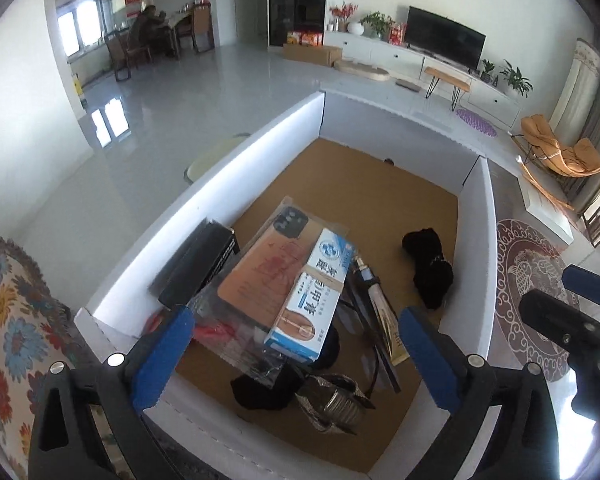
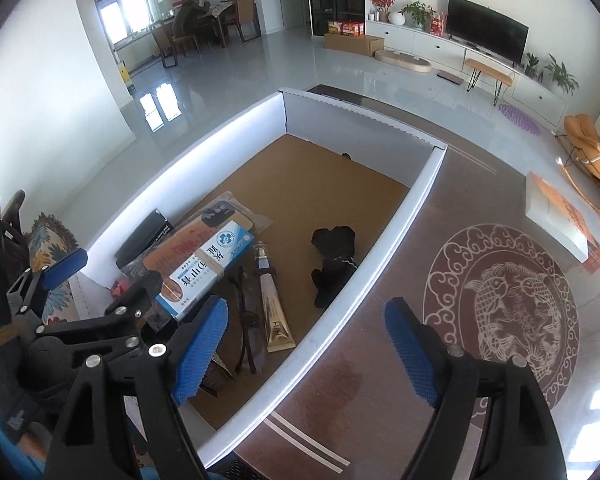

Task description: Organize objects

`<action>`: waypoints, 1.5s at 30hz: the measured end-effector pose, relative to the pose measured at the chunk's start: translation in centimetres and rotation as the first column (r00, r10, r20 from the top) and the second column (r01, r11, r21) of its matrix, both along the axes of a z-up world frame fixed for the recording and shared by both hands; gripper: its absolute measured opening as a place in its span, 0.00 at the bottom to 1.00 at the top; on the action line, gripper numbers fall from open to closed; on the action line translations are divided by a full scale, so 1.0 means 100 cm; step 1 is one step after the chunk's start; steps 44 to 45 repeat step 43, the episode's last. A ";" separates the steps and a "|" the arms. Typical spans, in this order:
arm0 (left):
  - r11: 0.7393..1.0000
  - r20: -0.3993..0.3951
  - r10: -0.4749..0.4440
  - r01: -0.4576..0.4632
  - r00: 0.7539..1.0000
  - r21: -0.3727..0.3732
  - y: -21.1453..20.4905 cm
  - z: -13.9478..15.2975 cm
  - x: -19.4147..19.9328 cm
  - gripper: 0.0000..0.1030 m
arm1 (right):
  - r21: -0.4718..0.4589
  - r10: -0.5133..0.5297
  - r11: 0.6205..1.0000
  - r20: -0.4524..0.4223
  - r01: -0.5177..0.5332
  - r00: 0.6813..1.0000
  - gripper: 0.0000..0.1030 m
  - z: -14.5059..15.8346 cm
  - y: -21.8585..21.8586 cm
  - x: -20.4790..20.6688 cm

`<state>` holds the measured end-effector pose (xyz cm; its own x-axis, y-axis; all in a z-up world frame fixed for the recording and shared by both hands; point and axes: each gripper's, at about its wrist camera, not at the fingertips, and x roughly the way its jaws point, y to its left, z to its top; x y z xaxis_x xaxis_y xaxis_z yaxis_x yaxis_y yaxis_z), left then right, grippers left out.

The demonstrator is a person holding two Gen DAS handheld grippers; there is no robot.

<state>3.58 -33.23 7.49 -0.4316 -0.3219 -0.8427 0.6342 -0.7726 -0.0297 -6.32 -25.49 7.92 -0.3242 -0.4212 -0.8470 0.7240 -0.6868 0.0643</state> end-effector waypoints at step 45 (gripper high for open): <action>0.985 -0.012 0.092 -0.093 0.996 -0.145 -0.006 0.006 0.019 1.00 | 0.050 0.058 0.997 -0.032 -0.056 0.998 0.80 -0.012 -0.014 0.017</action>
